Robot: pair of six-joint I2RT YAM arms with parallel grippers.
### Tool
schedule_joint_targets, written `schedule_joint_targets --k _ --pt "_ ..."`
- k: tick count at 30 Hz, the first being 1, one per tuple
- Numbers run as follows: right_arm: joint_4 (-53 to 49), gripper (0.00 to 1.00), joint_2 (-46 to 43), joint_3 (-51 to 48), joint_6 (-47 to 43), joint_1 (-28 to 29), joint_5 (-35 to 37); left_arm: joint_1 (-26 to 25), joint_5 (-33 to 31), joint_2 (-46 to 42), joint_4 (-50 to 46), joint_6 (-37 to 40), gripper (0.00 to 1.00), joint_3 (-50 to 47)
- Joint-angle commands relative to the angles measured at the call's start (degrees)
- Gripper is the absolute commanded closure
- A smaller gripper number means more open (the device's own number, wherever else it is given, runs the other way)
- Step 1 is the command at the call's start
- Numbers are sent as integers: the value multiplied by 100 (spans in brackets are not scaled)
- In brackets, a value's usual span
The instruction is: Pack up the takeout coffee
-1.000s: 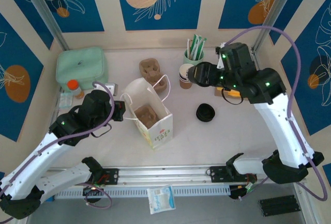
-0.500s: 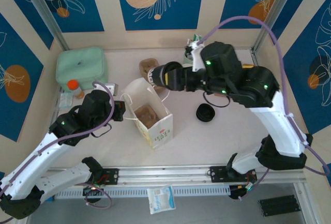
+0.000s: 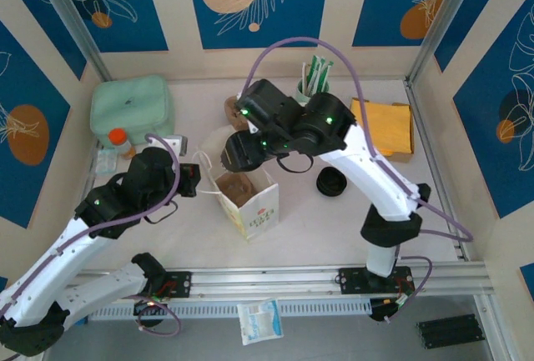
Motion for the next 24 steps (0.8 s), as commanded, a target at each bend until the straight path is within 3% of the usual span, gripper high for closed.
schedule_joint_targets --k 1,10,24 --pt "-888 48 426 567 -45 107 91 41 85 -74 18 -34 100 -57" --pt "-1390 48 1077 798 -178 150 -39 38 100 -80 71 13 100 -81" --pt "-1387 48 1321 173 -122 229 5 38 117 -115 97 27 100 -114"
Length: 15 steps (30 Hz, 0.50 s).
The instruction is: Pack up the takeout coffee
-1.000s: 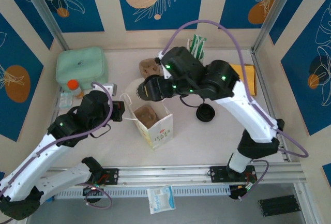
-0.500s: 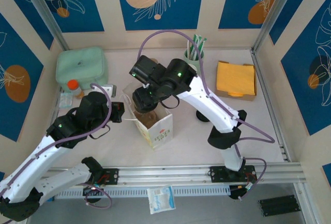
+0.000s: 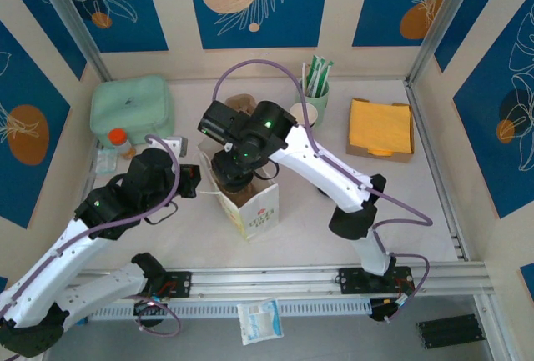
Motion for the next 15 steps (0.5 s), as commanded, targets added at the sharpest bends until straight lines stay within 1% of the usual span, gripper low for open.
schedule_joint_targets --k 1,15 --pt "-863 48 112 -129 22 49 -5 40 72 -79 53 24 100 -52" --pt "-661 48 119 -762 208 12 -147 39 37 -173 30 51 100 -100"
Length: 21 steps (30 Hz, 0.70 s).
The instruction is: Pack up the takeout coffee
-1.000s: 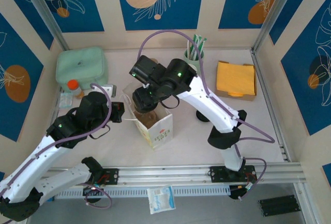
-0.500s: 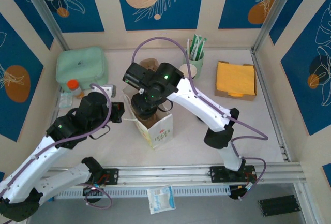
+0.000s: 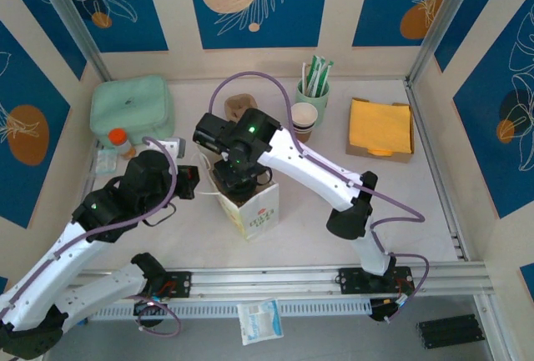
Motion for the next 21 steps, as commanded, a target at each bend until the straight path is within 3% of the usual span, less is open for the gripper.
schedule_joint_targets --k 1,21 --pt "-652 48 29 -117 119 -20 -137 40 39 -57 28 50 100 -56" --pt "7 48 -168 -1369 210 -97 -382 39 30 -118 10 59 100 -66"
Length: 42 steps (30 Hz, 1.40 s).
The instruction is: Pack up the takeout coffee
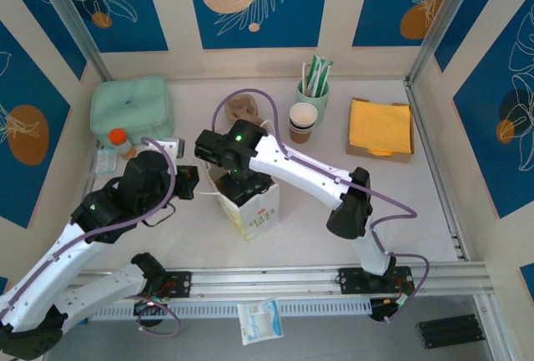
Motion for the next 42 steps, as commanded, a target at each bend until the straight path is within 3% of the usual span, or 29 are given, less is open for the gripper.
schedule_joint_targets --k 1,20,42 --pt "28 48 -186 -218 142 -45 -212 38 30 -70 16 54 100 -71" --pt "798 49 -507 -1200 278 -190 -490 37 47 -70 21 48 100 -66" --pt "963 49 -531 -1388 278 -217 -579 40 66 -25 60 36 100 -46"
